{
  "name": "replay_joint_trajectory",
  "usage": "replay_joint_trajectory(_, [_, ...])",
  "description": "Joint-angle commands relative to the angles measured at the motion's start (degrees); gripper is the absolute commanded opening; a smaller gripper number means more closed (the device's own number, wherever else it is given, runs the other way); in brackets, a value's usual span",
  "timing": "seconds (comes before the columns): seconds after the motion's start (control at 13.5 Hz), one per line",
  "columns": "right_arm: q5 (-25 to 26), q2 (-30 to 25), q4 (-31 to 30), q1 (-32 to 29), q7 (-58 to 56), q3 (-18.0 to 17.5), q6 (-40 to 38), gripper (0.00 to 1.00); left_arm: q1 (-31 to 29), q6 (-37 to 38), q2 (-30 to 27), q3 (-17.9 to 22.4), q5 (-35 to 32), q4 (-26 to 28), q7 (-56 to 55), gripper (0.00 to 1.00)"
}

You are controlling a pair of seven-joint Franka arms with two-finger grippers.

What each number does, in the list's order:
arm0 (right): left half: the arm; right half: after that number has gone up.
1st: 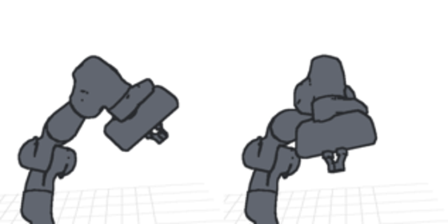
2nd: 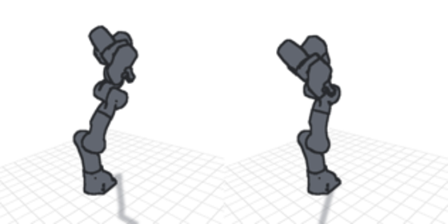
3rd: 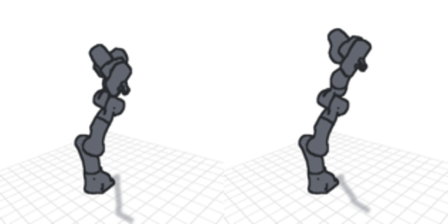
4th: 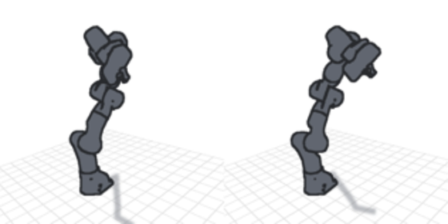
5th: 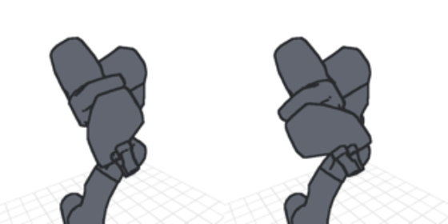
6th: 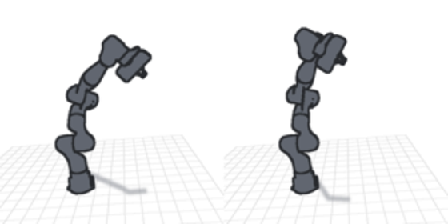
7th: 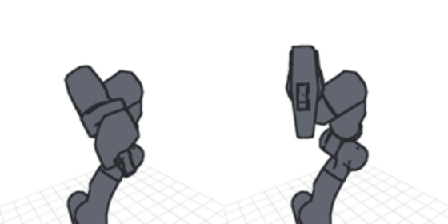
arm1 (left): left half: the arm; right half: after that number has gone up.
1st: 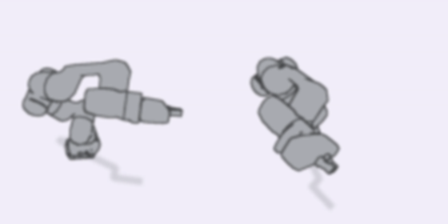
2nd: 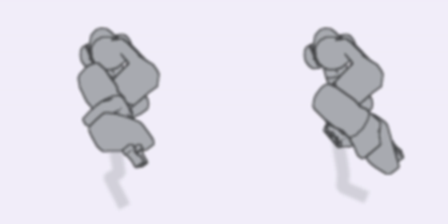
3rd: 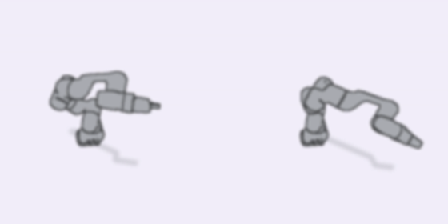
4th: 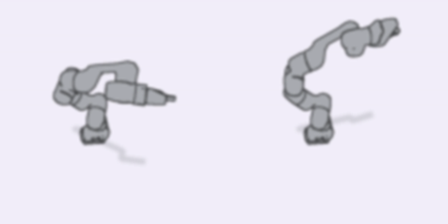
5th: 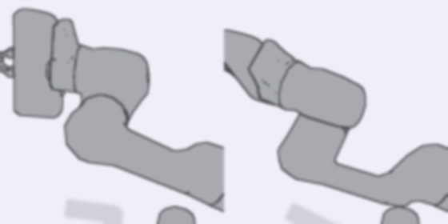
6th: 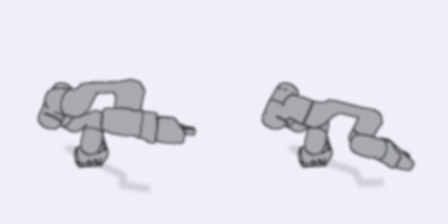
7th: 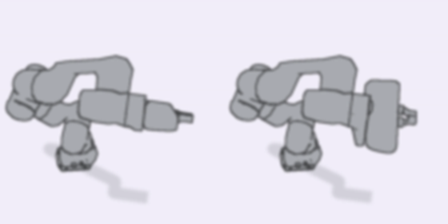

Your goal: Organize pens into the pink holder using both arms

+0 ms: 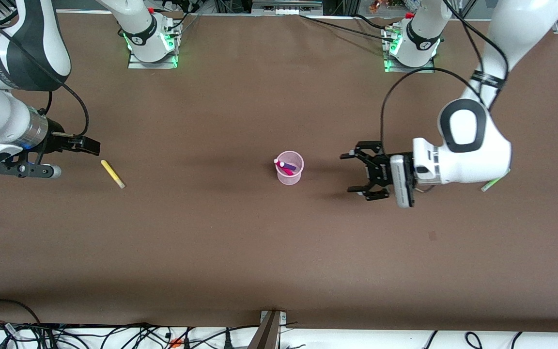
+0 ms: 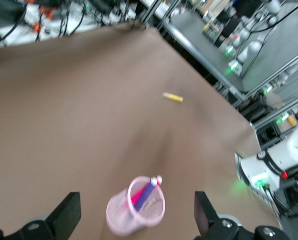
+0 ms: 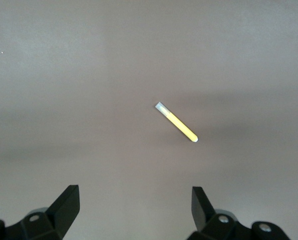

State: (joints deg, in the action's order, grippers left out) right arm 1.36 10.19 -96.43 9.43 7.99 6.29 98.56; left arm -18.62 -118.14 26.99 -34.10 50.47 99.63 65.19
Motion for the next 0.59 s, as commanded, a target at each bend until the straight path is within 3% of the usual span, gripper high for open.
replay_joint_trajectory(0.0, [-0.6, -1.3, -1.2, 0.4, -0.9, 1.1, 0.1, 0.99, -1.1, 7.5, 0.1, 2.4, -9.3, -4.0, -11.4, 1.0])
replay_joint_trajectory(0.15, [-0.6, -1.8, -1.1, 0.4, -0.7, 1.2, -0.6, 0.99, -0.5, 15.8, 1.3, 6.0, -19.0, -9.9, -19.0, 1.0])
replay_joint_trajectory(0.52, [-0.7, -2.3, -1.0, 0.4, -0.5, 1.4, -0.6, 0.99, -0.2, 34.2, 1.7, 9.2, -36.9, -19.5, -35.6, 1.0])
